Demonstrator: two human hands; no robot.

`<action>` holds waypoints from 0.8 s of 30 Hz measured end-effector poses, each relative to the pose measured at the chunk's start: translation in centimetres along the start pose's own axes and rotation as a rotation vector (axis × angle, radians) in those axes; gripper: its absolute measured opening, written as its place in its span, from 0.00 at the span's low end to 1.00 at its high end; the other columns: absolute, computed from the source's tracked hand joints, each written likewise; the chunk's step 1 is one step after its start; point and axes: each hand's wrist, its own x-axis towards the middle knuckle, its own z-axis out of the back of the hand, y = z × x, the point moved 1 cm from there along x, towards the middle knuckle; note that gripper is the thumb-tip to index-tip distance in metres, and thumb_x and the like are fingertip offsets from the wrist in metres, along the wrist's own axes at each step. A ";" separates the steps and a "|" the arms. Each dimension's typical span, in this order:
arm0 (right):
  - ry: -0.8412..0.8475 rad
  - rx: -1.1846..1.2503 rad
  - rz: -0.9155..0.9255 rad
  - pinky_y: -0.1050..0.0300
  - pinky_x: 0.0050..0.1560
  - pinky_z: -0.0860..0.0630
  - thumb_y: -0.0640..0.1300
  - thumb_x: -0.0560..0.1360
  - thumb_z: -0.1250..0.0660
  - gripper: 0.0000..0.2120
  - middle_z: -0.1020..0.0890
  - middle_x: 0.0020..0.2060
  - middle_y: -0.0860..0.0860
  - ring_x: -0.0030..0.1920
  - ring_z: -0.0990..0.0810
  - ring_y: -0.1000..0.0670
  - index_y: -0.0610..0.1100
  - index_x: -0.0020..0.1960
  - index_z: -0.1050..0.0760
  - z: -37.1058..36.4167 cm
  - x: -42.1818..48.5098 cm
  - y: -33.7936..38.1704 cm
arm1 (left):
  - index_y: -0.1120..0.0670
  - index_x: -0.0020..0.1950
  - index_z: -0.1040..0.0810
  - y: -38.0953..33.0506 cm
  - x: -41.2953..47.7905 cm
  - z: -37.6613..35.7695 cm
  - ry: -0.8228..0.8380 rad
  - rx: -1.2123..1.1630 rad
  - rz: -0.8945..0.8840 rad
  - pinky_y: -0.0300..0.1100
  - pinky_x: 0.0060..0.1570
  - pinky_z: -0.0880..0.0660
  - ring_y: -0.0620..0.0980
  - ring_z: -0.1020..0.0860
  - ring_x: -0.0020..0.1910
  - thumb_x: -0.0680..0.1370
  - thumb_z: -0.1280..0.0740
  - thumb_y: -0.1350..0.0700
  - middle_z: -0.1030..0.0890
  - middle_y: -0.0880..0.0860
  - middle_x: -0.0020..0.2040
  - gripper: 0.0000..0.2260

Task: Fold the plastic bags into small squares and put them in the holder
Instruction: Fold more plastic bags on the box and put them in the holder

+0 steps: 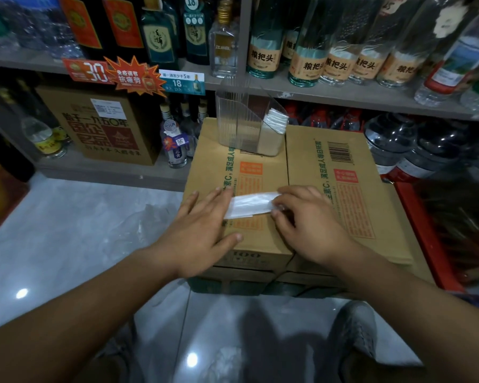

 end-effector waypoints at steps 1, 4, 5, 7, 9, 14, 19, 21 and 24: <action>0.010 0.017 0.001 0.55 0.62 0.38 0.50 0.80 0.34 0.12 0.21 0.63 0.54 0.64 0.29 0.49 0.48 0.60 0.18 0.2 0.1 -0.2 | 0.51 0.83 0.50 0.3 0.0 0.5 -0.042 -0.080 -0.003 0.47 0.79 0.52 0.48 0.46 0.80 0.81 0.40 0.38 0.41 0.49 0.81 0.36; 0.022 0.071 0.025 0.54 0.64 0.36 0.50 0.79 0.32 0.11 0.20 0.61 0.54 0.63 0.28 0.49 0.49 0.58 0.17 0.5 0.1 -0.6 | 0.46 0.75 0.30 1.4 -0.4 1.6 -0.116 -0.163 -0.036 0.49 0.70 0.34 0.44 0.32 0.68 0.74 0.35 0.39 0.26 0.43 0.68 0.30; 0.023 0.085 0.036 0.53 0.64 0.35 0.50 0.78 0.31 0.10 0.20 0.61 0.54 0.63 0.28 0.49 0.49 0.57 0.17 0.6 0.1 -0.6 | 0.45 0.72 0.27 1.6 -0.6 1.7 -0.117 -0.158 -0.060 0.50 0.67 0.32 0.43 0.31 0.64 0.72 0.34 0.38 0.25 0.41 0.63 0.29; 0.050 0.103 0.059 0.50 0.65 0.34 0.51 0.77 0.30 0.10 0.19 0.61 0.55 0.63 0.28 0.51 0.50 0.56 0.16 0.9 0.0 -0.6 | 0.44 0.68 0.23 1.7 -1.1 1.3 -0.125 -0.141 -0.119 0.48 0.61 0.31 0.41 0.31 0.60 0.71 0.31 0.37 0.26 0.39 0.58 0.27; 0.077 0.113 0.084 0.45 0.67 0.32 0.52 0.76 0.29 0.10 0.20 0.62 0.55 0.64 0.29 0.51 0.50 0.55 0.16 1.1 -0.1 -0.7 | 0.43 0.64 0.21 1.6 -1.4 0.7 -0.132 -0.115 -0.168 0.43 0.58 0.34 0.41 0.31 0.58 0.70 0.26 0.40 0.26 0.40 0.56 0.24; 0.028 0.137 0.110 0.48 0.67 0.30 0.50 0.73 0.26 0.12 0.24 0.63 0.52 0.66 0.31 0.50 0.49 0.55 0.17 1.7 -0.6 0.4 | 0.45 0.55 0.16 1.1 -1.8 0.1 -0.214 -0.079 -0.228 0.40 0.53 0.39 0.43 0.29 0.53 0.71 0.22 0.50 0.23 0.42 0.50 0.14; 0.212 0.211 0.276 0.51 0.60 0.26 0.56 0.70 0.24 0.18 0.22 0.54 0.56 0.59 0.27 0.52 0.49 0.56 0.19 1.5 -2.1 1.9 | 0.44 0.50 0.15 0.7 -1.8 0.2 -0.235 -0.118 -0.204 0.43 0.52 0.33 0.41 0.28 0.50 0.72 0.28 0.44 0.22 0.41 0.46 0.10; 0.216 0.167 0.295 0.51 0.60 0.26 0.57 0.68 0.23 0.21 0.22 0.55 0.56 0.59 0.27 0.51 0.50 0.57 0.19 0.9 -2.4 1.9 | 0.44 0.49 0.15 0.6 -1.7 0.2 -0.236 -0.136 -0.199 0.45 0.52 0.30 0.42 0.27 0.49 0.73 0.31 0.42 0.22 0.41 0.45 0.11; 0.180 0.152 0.278 0.50 0.57 0.25 0.57 0.68 0.23 0.20 0.21 0.52 0.56 0.56 0.27 0.52 0.51 0.56 0.21 0.5 -2.2 1.8 | 0.44 0.49 0.15 0.4 -1.6 0.2 -0.249 -0.201 -0.201 0.49 0.54 0.27 0.44 0.25 0.50 0.75 0.34 0.40 0.22 0.41 0.45 0.12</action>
